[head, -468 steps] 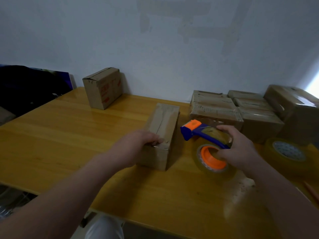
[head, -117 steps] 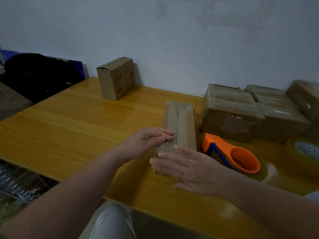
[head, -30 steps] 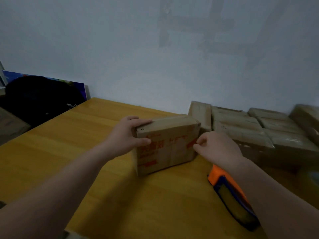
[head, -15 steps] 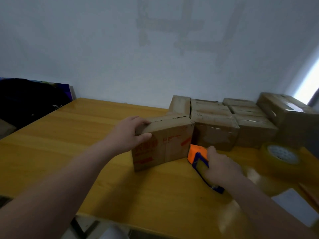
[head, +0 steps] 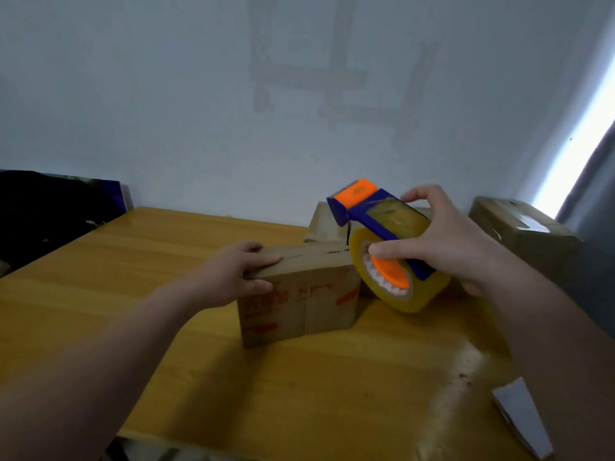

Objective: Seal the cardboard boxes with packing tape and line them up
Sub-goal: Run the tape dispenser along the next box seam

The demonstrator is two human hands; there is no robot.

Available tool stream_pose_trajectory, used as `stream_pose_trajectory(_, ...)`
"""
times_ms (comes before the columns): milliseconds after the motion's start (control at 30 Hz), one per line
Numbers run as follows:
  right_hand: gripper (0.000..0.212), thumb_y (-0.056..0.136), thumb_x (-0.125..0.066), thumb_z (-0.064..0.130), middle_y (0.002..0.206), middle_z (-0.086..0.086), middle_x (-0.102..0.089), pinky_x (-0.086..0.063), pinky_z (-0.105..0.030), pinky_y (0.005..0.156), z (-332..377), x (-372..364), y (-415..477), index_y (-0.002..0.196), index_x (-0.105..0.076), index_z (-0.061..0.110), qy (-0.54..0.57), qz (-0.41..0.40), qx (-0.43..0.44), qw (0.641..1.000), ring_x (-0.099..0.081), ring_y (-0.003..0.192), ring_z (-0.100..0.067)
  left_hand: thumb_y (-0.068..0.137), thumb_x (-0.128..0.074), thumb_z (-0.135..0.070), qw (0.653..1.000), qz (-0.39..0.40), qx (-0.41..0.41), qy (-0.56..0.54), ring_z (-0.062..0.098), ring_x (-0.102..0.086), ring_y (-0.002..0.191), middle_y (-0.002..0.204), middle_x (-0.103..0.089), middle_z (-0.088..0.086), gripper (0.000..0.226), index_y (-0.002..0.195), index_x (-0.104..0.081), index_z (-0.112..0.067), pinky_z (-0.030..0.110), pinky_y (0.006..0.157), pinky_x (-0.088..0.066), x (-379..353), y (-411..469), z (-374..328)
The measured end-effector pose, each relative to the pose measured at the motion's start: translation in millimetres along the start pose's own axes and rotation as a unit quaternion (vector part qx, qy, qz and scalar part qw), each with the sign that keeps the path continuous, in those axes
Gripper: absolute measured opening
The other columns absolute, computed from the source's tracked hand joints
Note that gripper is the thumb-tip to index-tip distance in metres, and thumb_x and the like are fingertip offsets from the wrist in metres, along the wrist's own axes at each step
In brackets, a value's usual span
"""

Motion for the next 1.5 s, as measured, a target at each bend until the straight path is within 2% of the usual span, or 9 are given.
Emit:
stream_pose_trajectory(133,0.061,0.063,-0.083,0.013,0.092,-0.003,-0.067,-0.059,-0.041,0.068,22,1,16,0.109,-0.051,0.036,-0.002,0.03,0.05,0.998,-0.069,0.075,-0.022,0.089,-0.064,-0.022,0.995,0.057,-0.052,-0.069,0.014,-0.041,0.127,0.15,-0.024,-0.008,0.051,0.134,-0.048,-0.041,0.026,0.098,-0.045,0,-3,-10)
stream_pose_trajectory(267,0.051,0.068,-0.078,0.015,0.093,-0.001,-0.068,-0.058,-0.037,0.067,26,-11,31,0.11,-0.06,0.037,-0.041,0.066,0.083,0.994,-0.069,0.075,-0.02,0.087,-0.066,-0.014,0.986,0.092,-0.071,-0.121,0.015,-0.039,0.131,0.15,-0.022,-0.01,0.053,0.123,-0.048,-0.05,0.028,0.099,-0.047,0,-2,-13)
stream_pose_trajectory(500,0.067,0.071,-0.082,0.016,0.106,0.011,-0.064,-0.058,-0.03,0.078,25,-13,52,0.123,-0.053,0.045,-0.139,0.169,0.102,0.97,-0.066,0.09,-0.011,0.089,-0.063,-0.009,0.984,0.126,-0.065,-0.111,0.015,-0.034,0.135,0.153,-0.018,-0.01,0.057,0.135,-0.048,-0.038,0.022,0.098,-0.046,4,2,-13)
stream_pose_trajectory(900,0.068,0.078,-0.077,0.019,0.118,0.013,-0.058,-0.048,-0.024,0.08,17,-19,78,0.134,-0.047,0.043,-0.161,0.151,0.131,0.966,-0.058,0.099,-0.008,0.086,-0.066,-0.007,0.981,0.143,-0.036,-0.128,0.014,-0.037,0.13,0.148,-0.024,-0.013,0.052,0.129,-0.055,-0.034,0.027,0.099,-0.046,11,8,-17)
stream_pose_trajectory(1033,0.067,0.079,-0.077,0.023,0.116,0.017,-0.057,-0.049,-0.026,0.082,12,-17,78,0.134,-0.046,0.045,-0.155,0.15,0.134,0.967,-0.058,0.099,-0.007,0.091,-0.061,-0.028,0.988,-0.004,0.015,-0.157,0.007,-0.045,0.117,0.133,-0.048,-0.012,0.024,0.114,-0.066,-0.026,0.03,0.095,-0.044,25,10,-24)
stream_pose_trajectory(1133,0.067,0.077,-0.078,0.022,0.113,0.018,-0.057,-0.049,-0.024,0.079,11,-16,77,0.132,-0.047,0.045,-0.141,0.147,0.133,0.97,-0.058,0.098,-0.007,0.095,-0.055,-0.03,0.902,-0.126,0.148,-0.384,0.017,-0.063,0.091,0.106,-0.065,0.006,0.03,0.114,-0.064,-0.007,0.029,0.073,-0.054,31,16,-27)
stream_pose_trajectory(1267,0.067,0.076,-0.078,0.02,0.113,0.017,-0.058,-0.049,-0.024,0.077,12,-15,77,0.13,-0.049,0.045,-0.13,0.146,0.137,0.971,-0.059,0.097,-0.007,0.094,-0.056,-0.028,0.714,0.013,0.269,-0.646,0.023,-0.067,0.079,0.094,-0.067,0.018,0.036,0.106,-0.059,0.006,0.031,0.064,-0.06,19,19,-44)
stream_pose_trajectory(1367,0.064,0.075,-0.079,0.019,0.112,0.015,-0.06,-0.051,-0.025,0.075,13,-15,76,0.126,-0.05,0.046,-0.131,0.145,0.143,0.97,-0.061,0.094,-0.008,0.09,-0.06,-0.014,0.685,0.018,0.268,-0.677,0.015,-0.066,0.058,0.071,-0.068,0.012,0.018,0.089,-0.063,0.003,0.026,0.055,-0.058,18,24,-48)
stream_pose_trajectory(1500,0.061,0.074,-0.079,0.019,0.109,0.012,-0.061,-0.053,-0.027,0.076,15,-16,77,0.122,-0.051,0.045,-0.147,0.148,0.157,0.965,-0.063,0.093,-0.01,0.091,-0.057,-0.004,0.714,-0.003,0.272,-0.646,0.009,-0.058,0.044,0.057,-0.062,0.006,0.008,0.086,-0.06,0.001,0.019,0.042,-0.05,18,25,-45)
Point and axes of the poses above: each hand's wrist, its own y-axis towards the middle knuckle, its own x-axis out of the back of the hand, z = x × y, the point moved 3 cm from there along y, towards the middle knuckle
